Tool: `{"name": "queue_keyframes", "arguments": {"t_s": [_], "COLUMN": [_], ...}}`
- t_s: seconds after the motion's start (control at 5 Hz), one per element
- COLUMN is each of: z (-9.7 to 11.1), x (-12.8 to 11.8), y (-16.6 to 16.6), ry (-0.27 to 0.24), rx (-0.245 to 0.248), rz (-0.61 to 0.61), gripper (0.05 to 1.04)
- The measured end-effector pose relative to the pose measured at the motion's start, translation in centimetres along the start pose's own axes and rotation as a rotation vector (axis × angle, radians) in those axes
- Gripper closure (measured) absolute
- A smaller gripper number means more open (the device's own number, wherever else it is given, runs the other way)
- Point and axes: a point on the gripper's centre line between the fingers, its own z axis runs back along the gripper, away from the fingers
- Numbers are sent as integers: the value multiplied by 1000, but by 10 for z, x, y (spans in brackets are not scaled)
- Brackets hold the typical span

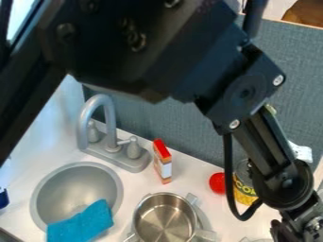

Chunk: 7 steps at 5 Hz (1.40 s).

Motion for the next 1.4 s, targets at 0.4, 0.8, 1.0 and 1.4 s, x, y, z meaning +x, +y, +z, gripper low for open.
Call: {"name": "queue_keyframes", "arguments": {"t_s": [0.4, 0.8, 1.0, 1.4], "z": [-1, 33, 45, 88], "x": [0, -33, -56, -101], "y": [7, 26, 43, 76], "ry": [30, -1, -24, 45], "rx": [20, -41, -19, 116], "rz": [37, 182, 364, 705], "gripper": [220, 79, 82, 82]}}
